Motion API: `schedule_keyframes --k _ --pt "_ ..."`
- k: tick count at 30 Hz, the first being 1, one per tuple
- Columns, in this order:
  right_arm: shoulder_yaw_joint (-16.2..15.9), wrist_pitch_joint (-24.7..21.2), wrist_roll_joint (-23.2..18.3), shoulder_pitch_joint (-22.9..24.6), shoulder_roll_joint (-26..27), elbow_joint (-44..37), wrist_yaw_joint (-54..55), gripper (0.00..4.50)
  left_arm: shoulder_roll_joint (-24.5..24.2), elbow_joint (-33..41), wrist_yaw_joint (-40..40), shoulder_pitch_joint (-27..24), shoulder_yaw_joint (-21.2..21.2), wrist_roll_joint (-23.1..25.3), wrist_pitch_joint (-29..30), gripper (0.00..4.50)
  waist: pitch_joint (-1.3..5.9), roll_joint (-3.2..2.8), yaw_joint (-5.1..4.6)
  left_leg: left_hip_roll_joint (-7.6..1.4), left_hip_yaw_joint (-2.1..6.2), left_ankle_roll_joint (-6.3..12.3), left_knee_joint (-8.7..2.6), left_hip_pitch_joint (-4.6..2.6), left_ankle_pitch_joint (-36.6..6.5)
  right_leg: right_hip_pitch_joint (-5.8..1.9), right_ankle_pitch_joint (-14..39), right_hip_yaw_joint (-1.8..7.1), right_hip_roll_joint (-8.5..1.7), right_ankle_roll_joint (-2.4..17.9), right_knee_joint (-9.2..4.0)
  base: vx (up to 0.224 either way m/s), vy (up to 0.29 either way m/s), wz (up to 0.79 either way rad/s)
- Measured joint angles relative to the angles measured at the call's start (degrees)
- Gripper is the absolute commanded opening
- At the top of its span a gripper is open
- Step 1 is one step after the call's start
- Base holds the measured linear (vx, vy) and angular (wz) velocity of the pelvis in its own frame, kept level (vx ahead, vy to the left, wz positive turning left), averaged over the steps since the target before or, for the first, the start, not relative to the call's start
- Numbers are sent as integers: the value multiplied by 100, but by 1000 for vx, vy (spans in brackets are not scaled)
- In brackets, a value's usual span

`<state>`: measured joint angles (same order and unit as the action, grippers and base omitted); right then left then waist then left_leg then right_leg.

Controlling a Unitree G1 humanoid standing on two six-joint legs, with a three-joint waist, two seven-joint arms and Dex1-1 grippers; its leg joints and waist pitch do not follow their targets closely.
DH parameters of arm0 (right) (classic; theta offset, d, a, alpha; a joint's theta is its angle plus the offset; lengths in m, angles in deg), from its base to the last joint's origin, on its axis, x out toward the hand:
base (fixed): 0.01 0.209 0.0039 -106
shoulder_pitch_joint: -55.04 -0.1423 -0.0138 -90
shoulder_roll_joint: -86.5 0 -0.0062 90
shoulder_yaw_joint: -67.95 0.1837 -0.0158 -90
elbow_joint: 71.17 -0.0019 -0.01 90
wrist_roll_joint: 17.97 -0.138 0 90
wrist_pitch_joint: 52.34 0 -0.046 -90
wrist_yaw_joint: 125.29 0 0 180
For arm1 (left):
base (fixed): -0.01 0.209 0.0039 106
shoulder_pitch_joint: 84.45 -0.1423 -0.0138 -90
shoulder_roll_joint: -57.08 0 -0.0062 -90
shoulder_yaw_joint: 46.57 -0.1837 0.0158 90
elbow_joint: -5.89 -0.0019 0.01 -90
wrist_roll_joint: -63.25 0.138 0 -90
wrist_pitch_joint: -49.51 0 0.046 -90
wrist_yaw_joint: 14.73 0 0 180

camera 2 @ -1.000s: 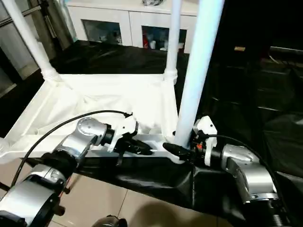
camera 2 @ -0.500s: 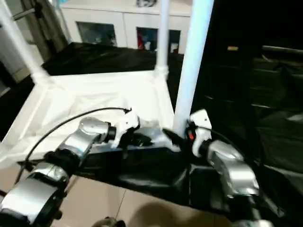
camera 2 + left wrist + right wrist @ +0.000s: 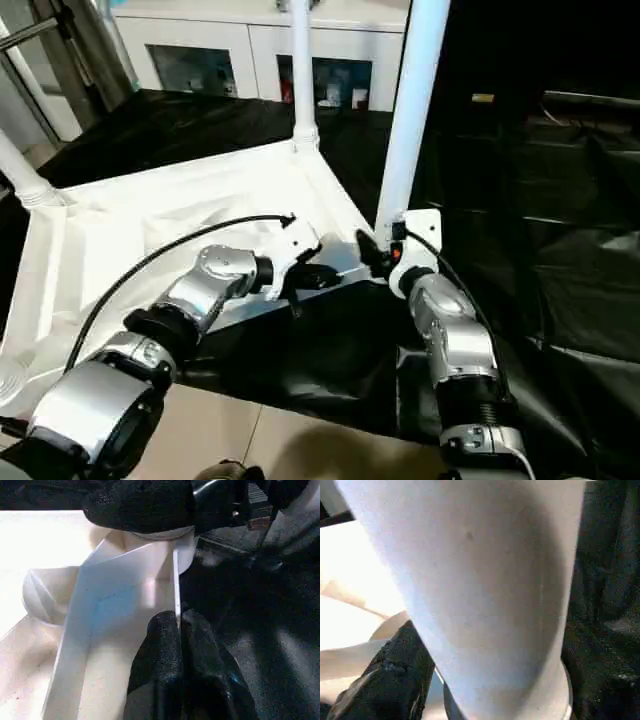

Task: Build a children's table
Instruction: Rotate leg to tighten

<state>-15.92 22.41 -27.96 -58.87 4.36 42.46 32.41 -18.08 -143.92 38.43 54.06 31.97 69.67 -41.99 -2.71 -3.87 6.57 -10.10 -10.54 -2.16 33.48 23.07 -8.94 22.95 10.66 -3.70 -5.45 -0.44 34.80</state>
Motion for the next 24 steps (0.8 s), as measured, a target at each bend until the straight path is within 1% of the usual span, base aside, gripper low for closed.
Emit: schedule_keyframes --k 2,4,7,8,12,13,14,17,20,24 --pt "-179 27 -38 181 -257 -150 -498 378 -76 1 286 -46 -13 -42 -106 0 -1 2 9 -1 0 0 0 0 0 -2 0 -1 0 0 -3 0 0 0" --pt "-255 0 -84 311 -431 -280 -845 378 -135 35 534 -82 -30 -55 -168 0 -3 0 28 -1 0 0 -1 2 0 -2 0 -2 0 -1 -3 0 0 0" --pt "-445 -97 -178 529 -805 -566 -1494 378 -255 198 962 -194 -97 -81 -238 0 -4 -3 95 -2 -1 0 0 2 0 -3 0 -2 0 0 -3 0 0 0" --pt "-507 -129 -243 662 -988 -713 -1814 378 -305 281 1147 -248 -133 -100 -255 0 -4 -3 141 -4 -1 0 3 2 0 -3 0 -1 0 0 -2 0 0 0" --pt "-618 -272 -405 882 -1429 -998 -2602 378 -424 395 1579 -337 -216 -147 -354 0 -3 -7 220 -4 -1 0 6 2 0 -3 -1 -2 0 1 3 0 0 0" --pt "-636 -324 -438 914 -1524 -1059 -2768 363 -450 415 1674 -354 -223 -160 -374 0 -3 -7 230 -4 -1 0 8 2 0 -3 -1 -2 -1 1 6 0 0 0" --pt "-661 -361 -524 1002 -1634 -1164 -2956 363 -473 453 1794 -376 -246 -171 -391 0 -3 -7 261 -4 -1 0 8 2 0 -4 -1 -2 -1 1 7 0 0 0" --pt "-670 -550 -652 1084 -1837 -1305 -3316 336 -546 506 2066 -417 -275 -205 -399 0 -3 -8 311 -6 -1 0 9 1 0 -4 -2 -3 -1 3 10 0 0 0" --pt "-674 -660 -774 1122 -1970 -1404 -3521 308 -631 638 2275 -485 -293 -235 -399 0 -3 -8 326 -6 -1 0 8 1 0 -3 -3 -3 -1 4 12 0 0 0" --pt "-726 -724 -800 1143 -1979 -1454 -3649 278 -707 680 2419 -512 -299 -239 -400 0 -3 -8 327 -6 0 0 9 1 0 -2 -3 -3 -1 4 13 0 0 0"
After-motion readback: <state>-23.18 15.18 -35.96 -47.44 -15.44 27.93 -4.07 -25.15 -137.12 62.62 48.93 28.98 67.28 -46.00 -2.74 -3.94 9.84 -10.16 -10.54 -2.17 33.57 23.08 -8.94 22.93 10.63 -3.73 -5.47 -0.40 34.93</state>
